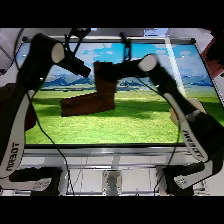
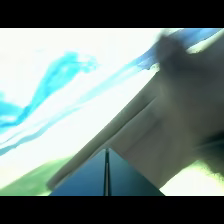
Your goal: Fold the shirts.
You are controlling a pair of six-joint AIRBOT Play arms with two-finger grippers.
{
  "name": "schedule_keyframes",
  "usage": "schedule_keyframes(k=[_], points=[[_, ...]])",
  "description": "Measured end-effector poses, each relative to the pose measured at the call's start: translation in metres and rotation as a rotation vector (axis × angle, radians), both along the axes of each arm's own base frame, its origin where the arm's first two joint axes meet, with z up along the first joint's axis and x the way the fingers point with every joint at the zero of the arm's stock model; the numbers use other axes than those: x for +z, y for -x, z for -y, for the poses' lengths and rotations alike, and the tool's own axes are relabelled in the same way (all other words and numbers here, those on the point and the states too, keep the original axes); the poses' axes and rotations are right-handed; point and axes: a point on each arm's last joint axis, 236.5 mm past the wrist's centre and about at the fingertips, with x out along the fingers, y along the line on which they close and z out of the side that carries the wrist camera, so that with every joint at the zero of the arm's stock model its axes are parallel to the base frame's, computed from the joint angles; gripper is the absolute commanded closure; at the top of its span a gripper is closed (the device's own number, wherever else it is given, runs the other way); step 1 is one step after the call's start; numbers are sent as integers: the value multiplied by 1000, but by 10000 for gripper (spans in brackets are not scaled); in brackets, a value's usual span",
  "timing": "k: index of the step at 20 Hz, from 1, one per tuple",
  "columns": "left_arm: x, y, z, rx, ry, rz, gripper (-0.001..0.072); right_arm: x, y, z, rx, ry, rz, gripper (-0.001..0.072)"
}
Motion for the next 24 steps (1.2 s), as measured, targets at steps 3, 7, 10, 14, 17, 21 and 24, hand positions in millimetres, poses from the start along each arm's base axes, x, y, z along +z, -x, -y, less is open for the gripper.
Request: schedule_keyframes(k=[3, 7, 10, 14, 17, 21, 24], points=[[13, 17, -12, 15, -10, -15, 691, -18, 12, -74, -41, -100, 12, 195], [14, 31, -22, 28, -28, -53, 691, -28, 14, -109, -115, -176, 21, 195], [14, 34, -27, 39, -42, -61, 691, -32, 3, -99, -131, -174, 3, 200], [28, 11, -55, 159, -29, 28, 691, -59, -20, -55, -108, -72, -57, 217], [33, 0, -90, 260, -22, 54, 691, -79, -47, -5, -143, 10, -99, 217], [36, -10, -137, 378, -16, 73, 691, -96, -76, 55, -208, 77, -142, 195], [36, -16, -172, 454, 0, 83, 691, -119, -88, 95, -232, 160, -178, 126]])
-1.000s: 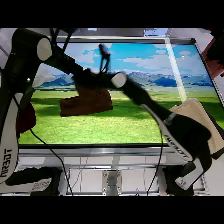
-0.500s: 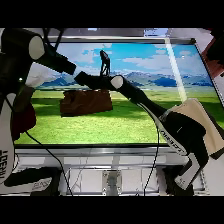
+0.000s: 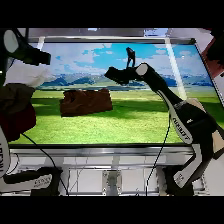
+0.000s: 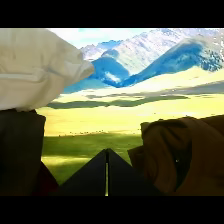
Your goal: Fold the shirts.
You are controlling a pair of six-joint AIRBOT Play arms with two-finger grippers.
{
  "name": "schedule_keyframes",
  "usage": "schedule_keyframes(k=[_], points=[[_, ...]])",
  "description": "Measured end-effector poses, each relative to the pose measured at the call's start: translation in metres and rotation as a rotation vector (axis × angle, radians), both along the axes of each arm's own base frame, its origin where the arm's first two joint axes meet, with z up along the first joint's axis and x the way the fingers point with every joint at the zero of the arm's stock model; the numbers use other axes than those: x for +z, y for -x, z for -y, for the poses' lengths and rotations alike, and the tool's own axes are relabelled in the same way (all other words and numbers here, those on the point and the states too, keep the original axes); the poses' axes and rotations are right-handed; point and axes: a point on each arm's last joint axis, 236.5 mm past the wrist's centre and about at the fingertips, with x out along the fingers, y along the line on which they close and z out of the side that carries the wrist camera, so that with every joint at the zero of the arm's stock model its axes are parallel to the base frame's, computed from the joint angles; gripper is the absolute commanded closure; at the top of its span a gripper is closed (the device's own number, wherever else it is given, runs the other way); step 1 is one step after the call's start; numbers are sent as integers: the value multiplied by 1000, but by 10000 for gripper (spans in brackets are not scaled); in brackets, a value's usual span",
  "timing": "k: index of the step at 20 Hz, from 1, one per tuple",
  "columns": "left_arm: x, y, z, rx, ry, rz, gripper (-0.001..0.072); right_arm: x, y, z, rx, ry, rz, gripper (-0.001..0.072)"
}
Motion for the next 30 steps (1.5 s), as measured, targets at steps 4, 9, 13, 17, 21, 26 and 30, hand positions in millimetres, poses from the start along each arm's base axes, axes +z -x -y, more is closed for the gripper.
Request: schedule_keyframes(k=[4, 9, 13, 17, 21, 26, 30], points=[[-13, -2, -40, 90, 47, -22, 691, -50, 16, 26, 48, 78, -157, 123], [-33, 2, -80, 174, 73, -57, 691, -105, 39, 29, 94, 93, -330, 99], [-54, 3, -92, 179, 83, -92, 691, -125, 49, 10, 115, 18, -403, 100], [-78, 2, -90, 165, 107, -126, 691, -130, 60, -21, 149, -62, -430, 103], [-95, 3, -86, 158, 126, -153, 691, -138, 73, -46, 179, -97, -453, 396], [-101, 3, -84, 142, 126, -167, 690, -118, 68, -61, 227, -149, -398, 687], [-102, 4, -84, 138, 125, -171, 691, -56, 38, -37, 243, -188, -274, 688]])
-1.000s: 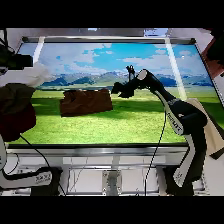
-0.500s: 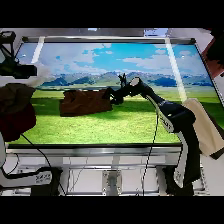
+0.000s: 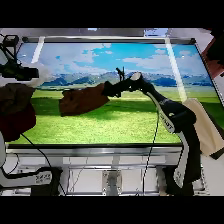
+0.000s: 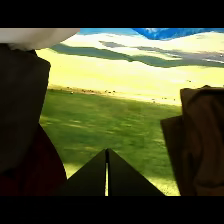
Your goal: Fold the shirts.
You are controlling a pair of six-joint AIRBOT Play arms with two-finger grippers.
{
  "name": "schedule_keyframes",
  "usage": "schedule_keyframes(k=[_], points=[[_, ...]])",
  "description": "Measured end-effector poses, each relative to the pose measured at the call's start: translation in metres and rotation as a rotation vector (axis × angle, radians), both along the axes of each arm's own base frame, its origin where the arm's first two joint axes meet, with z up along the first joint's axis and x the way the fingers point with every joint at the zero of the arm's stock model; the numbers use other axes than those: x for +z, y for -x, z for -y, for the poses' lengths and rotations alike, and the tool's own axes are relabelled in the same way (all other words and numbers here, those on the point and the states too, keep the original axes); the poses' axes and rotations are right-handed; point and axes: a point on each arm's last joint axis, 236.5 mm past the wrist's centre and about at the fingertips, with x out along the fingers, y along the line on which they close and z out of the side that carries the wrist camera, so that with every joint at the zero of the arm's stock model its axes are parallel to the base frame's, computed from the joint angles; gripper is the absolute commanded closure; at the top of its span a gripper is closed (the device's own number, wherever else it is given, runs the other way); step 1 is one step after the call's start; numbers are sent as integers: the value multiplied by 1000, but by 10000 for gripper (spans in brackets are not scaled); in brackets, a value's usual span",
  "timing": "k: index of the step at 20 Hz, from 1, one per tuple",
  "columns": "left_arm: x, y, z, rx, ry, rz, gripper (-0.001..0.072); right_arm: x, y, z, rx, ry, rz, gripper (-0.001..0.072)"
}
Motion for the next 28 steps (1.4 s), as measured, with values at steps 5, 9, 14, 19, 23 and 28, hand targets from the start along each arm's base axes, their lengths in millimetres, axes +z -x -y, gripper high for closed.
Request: schedule_keyframes(k=[5, 9, 14, 19, 23, 28], points=[[-3, 5, 2, 1, 12, -23, 691, 81, -23, 119, -84, 142, 123, 688], [-8, 10, 17, -10, 74, -49, 691, 130, -5, 260, -234, 365, 124, 688], [-11, 15, 39, -33, 171, -77, 691, 163, 69, 424, -490, 578, -35, 689], [-14, 24, 56, -53, 240, -116, 690, 181, 139, 519, -738, 665, -170, 691], [-18, 34, 64, -62, 272, -161, 691, 176, 178, 559, -840, 753, -269, 691], [-19, 44, 76, -77, 317, -205, 691, 128, 241, 599, -797, 973, -516, 687]])
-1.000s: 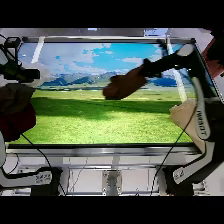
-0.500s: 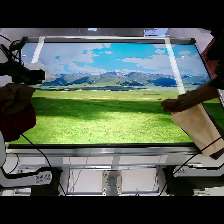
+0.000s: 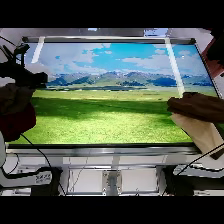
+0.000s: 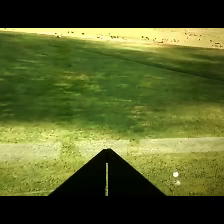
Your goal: Fold the shirts.
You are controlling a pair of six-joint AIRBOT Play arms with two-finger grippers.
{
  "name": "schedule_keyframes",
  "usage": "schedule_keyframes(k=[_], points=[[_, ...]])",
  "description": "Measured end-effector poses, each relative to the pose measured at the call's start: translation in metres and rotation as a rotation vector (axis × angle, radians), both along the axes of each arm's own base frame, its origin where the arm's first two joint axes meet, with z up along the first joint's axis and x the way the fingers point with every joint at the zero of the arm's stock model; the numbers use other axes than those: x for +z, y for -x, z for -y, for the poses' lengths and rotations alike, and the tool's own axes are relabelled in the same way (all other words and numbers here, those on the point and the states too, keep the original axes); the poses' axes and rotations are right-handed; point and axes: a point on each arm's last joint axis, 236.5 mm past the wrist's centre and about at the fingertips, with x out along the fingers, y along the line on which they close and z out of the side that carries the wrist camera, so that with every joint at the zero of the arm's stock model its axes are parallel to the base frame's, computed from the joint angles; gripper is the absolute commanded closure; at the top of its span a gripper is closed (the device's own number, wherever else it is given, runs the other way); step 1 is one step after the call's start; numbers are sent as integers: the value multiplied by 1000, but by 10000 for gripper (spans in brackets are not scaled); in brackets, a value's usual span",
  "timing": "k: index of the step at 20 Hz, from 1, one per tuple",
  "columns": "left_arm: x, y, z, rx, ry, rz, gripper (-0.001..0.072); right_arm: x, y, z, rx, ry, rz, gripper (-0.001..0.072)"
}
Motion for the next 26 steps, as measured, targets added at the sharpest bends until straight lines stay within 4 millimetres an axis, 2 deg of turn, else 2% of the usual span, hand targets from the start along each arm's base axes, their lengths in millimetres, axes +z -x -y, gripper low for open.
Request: schedule_keyframes(k=[1, 2, 3, 4, 6, 8, 10, 12, 13, 15, 16, 18, 21, 26], points=[[0, 0, 3, -3, 11, -1, 691, -9, 16, 6, -6, 18, -73, 651], [1, 1, 6, -6, 24, -4, 691, -17, 28, 11, -8, 28, -134, 533], [1, 1, 9, -10, 37, -3, 691, -23, 39, 13, -6, 31, -185, 350], [2, 1, 11, -12, 48, -4, 691, -28, 44, 13, 1, 27, -212, 236], [3, 1, 16, -17, 69, -2, 691, -35, 39, 6, 21, -5, -197, 236], [6, -1, 25, -23, 108, 11, 690, -39, 7, -15, 73, -83, -66, 236], [14, -8, 42, -32, 184, 47, 683, -31, -53, -59, 184, -225, 174, 237], [29, -20, 66, -44, 285, 109, 683, -8, -112, -115, 323, -362, 416, 237], [37, -26, 78, -56, 331, 145, 683, 5, -134, -144, 393, -413, 504, 237], [50, -35, 101, -89, 391, 203, 684, 17, -159, -189, 516, -447, 579, 236], [55, -37, 111, -107, 410, 220, 684, 17, -167, -207, 576, -433, 582, 236], [61, -38, 129, -143, 435, 247, 684, 8, -176, -229, 679, -358, 548, 237], [66, -40, 141, -175, 445, 272, 684, -7, -181, -240, 791, -208, 465, 237], [65, -42, 143, -190, 423, 286, 684, -15, -184, -245, 862, -62, 388, 236]])
